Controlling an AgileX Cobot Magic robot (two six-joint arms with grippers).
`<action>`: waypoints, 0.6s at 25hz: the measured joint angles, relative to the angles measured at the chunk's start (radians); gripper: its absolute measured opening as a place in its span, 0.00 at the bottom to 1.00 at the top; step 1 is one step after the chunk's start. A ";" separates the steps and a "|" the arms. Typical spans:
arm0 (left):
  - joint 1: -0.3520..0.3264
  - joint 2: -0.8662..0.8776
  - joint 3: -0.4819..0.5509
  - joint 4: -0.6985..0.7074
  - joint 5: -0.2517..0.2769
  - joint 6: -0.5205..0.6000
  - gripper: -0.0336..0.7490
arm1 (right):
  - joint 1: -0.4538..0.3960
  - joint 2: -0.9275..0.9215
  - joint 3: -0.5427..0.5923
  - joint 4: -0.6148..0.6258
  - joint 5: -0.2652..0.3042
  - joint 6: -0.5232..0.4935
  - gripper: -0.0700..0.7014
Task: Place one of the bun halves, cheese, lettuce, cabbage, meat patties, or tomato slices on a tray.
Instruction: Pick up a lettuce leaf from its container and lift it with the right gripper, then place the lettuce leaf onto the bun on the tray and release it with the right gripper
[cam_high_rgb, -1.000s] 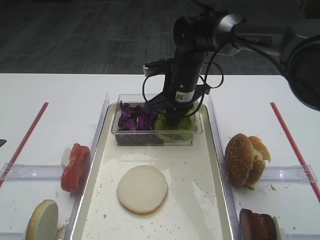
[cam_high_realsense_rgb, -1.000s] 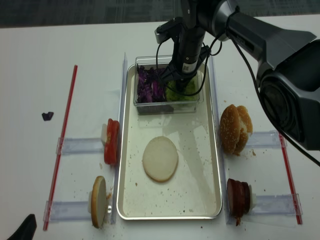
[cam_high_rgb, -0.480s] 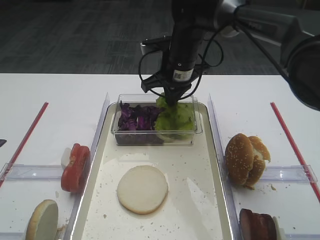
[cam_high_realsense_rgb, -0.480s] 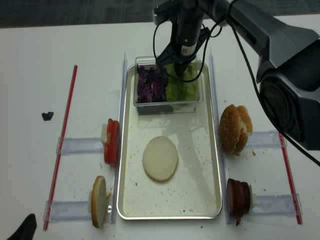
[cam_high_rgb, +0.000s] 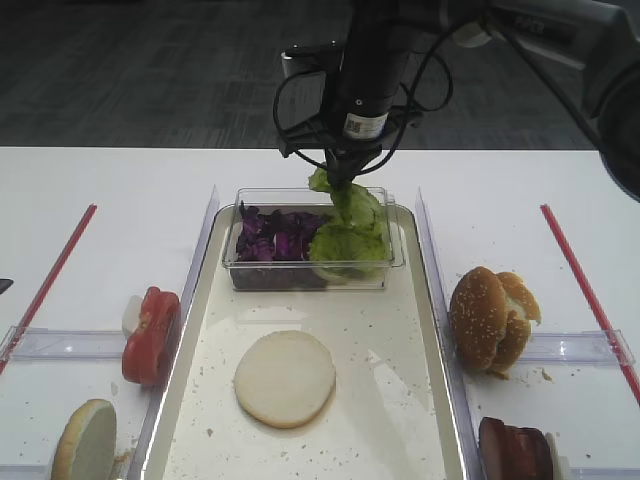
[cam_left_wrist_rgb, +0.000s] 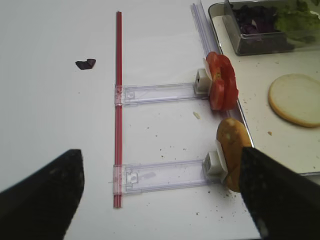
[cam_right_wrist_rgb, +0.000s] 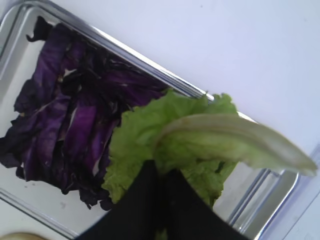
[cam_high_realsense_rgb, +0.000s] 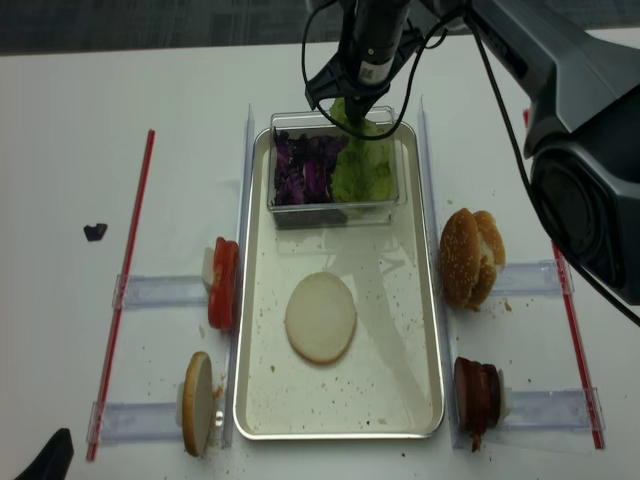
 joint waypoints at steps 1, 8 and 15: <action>0.000 0.000 0.000 0.000 0.000 0.000 0.78 | 0.000 -0.003 0.000 0.003 0.000 0.002 0.16; 0.000 0.000 0.000 0.000 0.000 0.000 0.78 | 0.000 -0.005 0.000 0.030 0.002 0.028 0.16; 0.000 0.000 0.000 0.000 0.000 0.000 0.78 | 0.006 -0.032 0.000 0.034 0.004 0.041 0.16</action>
